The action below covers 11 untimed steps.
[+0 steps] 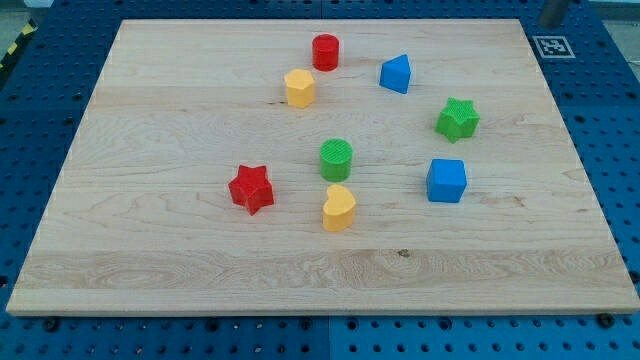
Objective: Point your arm to the bottom center
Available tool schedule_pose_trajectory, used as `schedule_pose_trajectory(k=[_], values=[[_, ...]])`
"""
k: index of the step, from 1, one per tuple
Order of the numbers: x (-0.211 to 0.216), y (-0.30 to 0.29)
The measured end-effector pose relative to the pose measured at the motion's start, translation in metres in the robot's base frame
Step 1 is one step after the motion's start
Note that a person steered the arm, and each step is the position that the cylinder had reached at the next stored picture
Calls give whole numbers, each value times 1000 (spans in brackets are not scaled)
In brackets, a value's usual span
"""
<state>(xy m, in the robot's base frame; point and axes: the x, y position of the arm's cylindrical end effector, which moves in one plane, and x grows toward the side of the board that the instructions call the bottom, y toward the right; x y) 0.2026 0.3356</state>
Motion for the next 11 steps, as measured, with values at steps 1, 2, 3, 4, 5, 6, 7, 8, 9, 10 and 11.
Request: schedule_pose_trajectory(k=[1,2,3,4,5,6,7,8,9,10,11], values=[[0,0],[0,2],[-1,2],[-2,2],[-3,2],[-6,1],[48,2],[95,2],[111,2],[111,2],[114,2]])
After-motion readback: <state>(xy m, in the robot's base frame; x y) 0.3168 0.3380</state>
